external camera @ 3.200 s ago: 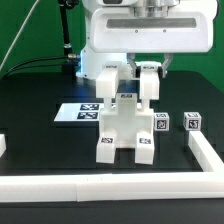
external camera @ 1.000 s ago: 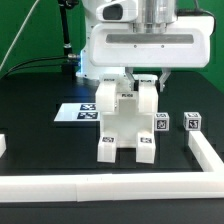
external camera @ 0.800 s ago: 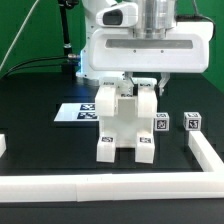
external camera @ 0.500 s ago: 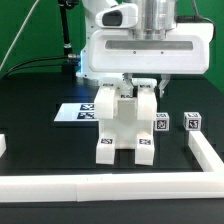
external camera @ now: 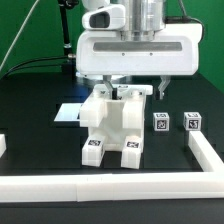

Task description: Assemble chair

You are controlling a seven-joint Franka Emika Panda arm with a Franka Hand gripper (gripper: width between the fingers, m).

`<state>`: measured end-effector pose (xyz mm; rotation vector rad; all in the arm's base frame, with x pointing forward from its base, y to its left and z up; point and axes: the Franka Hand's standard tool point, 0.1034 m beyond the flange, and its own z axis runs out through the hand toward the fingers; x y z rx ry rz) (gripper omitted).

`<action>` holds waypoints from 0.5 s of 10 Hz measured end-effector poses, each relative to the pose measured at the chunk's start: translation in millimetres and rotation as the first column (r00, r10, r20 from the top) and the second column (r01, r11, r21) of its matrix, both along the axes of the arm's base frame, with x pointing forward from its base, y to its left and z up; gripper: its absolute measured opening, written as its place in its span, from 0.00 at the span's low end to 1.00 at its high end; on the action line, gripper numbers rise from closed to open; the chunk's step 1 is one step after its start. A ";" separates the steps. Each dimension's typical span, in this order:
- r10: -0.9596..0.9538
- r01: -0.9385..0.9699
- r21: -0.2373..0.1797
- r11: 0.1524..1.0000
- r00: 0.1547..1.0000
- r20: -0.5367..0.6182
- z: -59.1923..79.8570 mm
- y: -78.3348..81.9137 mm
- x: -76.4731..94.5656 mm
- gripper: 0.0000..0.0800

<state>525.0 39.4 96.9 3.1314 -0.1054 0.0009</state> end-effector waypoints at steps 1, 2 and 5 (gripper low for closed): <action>0.002 -0.002 0.001 1.000 1.000 0.000 0.7 1.2 0.1 0.81; 0.002 -0.002 0.001 1.000 1.000 0.001 1.6 1.6 0.4 0.81; 0.004 -0.004 0.001 1.000 1.000 0.001 0.9 1.9 0.2 0.81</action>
Offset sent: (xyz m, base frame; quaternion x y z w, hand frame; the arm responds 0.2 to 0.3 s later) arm 0.0000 0.0000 0.0000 0.0000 0.0000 0.0000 1.0000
